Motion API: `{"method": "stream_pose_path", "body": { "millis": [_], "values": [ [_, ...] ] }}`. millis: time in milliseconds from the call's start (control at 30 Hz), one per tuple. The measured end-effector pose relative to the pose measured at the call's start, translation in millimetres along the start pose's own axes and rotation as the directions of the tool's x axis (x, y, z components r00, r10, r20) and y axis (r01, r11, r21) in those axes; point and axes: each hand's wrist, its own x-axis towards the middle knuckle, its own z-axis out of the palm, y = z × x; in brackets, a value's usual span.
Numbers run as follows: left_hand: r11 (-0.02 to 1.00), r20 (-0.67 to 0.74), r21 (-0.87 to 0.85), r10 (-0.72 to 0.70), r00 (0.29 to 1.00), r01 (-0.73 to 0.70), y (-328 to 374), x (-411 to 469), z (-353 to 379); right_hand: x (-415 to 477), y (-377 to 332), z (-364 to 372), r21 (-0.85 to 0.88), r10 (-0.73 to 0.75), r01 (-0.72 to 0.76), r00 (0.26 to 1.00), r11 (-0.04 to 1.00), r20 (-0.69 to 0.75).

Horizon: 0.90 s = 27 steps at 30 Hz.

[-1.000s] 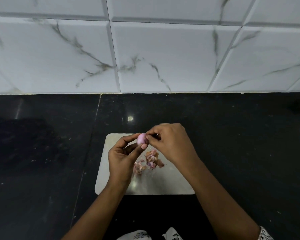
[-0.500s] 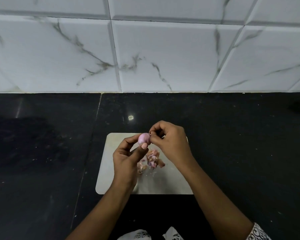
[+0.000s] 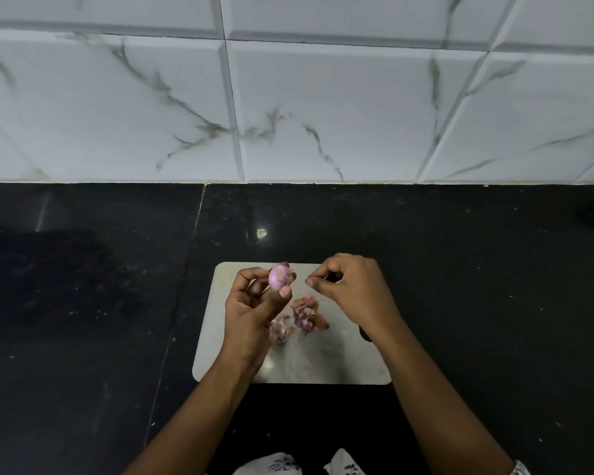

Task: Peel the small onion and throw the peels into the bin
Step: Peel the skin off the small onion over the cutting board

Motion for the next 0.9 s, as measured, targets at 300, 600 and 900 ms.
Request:
{"method": "stream_pose_path", "body": {
  "millis": [300,600,900],
  "values": [
    [0.978,0.032,0.187,0.092,0.995,-0.096,5.1,0.1,-5.5,-5.0,-11.1,1.3,0.111,-0.108,0.108,0.994,0.988,-0.007],
    [0.941,0.01,0.324,0.103,0.995,-0.1,4.4,-0.5,-8.4,-2.1,-5.4,7.6,0.045,-0.093,0.096,0.993,0.994,-0.069],
    [0.875,0.032,0.454,0.173,0.984,-0.168,4.2,-0.1,-3.6,-10.1,-24.5,19.3,0.092,-0.174,0.177,0.984,0.98,-0.048]
  ]
}}
